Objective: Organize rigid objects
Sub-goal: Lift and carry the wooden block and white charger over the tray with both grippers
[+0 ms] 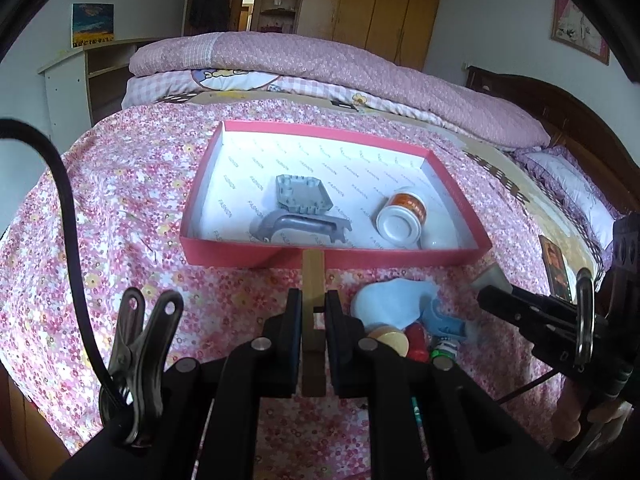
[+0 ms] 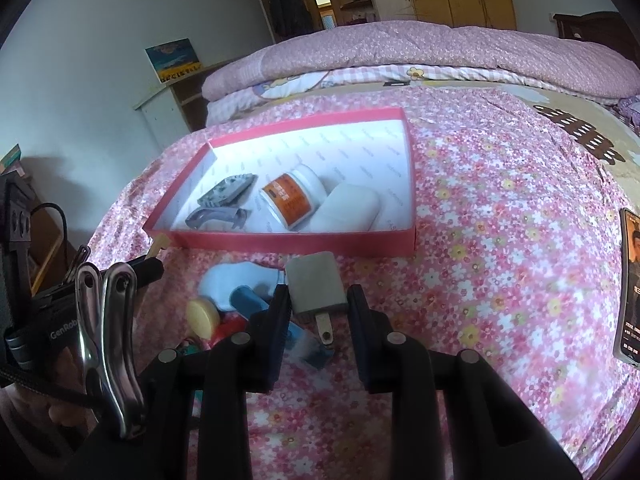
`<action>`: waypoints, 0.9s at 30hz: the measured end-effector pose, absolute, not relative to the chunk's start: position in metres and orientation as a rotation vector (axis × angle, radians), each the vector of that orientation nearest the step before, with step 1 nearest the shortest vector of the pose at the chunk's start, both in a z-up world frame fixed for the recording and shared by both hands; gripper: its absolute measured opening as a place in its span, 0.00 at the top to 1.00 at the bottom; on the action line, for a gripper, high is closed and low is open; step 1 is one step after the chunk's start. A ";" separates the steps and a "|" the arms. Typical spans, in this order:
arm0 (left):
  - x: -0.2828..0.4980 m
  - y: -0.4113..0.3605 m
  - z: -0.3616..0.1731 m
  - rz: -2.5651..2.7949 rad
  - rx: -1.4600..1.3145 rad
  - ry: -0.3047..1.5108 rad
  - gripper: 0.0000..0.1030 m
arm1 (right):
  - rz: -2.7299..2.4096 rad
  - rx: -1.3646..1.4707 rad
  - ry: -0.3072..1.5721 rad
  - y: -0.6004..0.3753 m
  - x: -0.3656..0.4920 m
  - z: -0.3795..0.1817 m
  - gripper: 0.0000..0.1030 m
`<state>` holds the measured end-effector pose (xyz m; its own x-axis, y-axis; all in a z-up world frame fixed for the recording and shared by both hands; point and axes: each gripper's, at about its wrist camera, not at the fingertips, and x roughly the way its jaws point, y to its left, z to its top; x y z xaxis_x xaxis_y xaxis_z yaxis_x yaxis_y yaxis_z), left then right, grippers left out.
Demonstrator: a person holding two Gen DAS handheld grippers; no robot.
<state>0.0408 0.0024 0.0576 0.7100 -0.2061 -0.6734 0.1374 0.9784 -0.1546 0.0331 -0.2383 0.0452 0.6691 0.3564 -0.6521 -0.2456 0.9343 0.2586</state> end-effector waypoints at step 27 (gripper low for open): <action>0.101 -0.002 0.103 -0.203 -0.052 0.674 0.89 | 0.372 0.151 0.738 -0.231 0.071 0.073 0.71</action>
